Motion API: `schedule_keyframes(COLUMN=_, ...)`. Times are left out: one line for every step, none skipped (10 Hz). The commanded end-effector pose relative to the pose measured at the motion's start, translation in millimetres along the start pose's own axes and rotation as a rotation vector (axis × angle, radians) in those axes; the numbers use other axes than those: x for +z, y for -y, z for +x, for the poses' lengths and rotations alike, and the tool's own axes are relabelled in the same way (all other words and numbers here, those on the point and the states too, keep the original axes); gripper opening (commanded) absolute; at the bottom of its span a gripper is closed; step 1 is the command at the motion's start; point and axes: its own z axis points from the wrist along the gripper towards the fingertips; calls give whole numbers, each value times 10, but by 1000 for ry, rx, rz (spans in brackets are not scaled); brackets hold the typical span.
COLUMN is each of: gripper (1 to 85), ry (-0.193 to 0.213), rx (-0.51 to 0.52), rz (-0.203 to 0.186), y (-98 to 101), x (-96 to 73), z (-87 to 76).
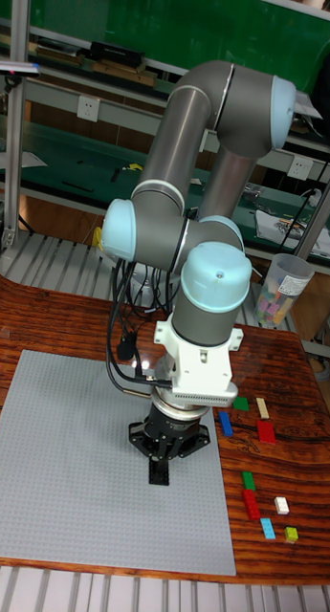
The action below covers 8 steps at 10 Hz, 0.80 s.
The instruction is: Build with small Lego blocks
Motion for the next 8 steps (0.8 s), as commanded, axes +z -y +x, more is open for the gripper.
schedule_keyframes(gripper=10, ry=0, rx=11, rz=-11, y=-21, x=-3, z=6)
schedule_keyframes(gripper=10, ry=4, rx=11, rz=-9, y=-21, x=20, z=0)
schedule_keyframes(gripper=10, ry=6, rx=8, rz=-8, y=-14, x=15, z=-6)
schedule_keyframes(gripper=10, ry=9, rx=5, rz=-8, y=-9, x=-4, z=-21)
schedule_keyframes(gripper=10, ry=6, rx=7, rz=-9, y=-24, x=-37, z=-35)
schedule_keyframes(gripper=10, ry=3, rx=11, rz=-7, y=-37, x=-69, z=-53)
schedule_keyframes(gripper=10, ry=3, rx=16, rz=-7, y=-61, x=-86, z=-77)
schedule_keyframes(gripper=10, ry=4, rx=17, rz=-6, y=-71, x=-85, z=-98)
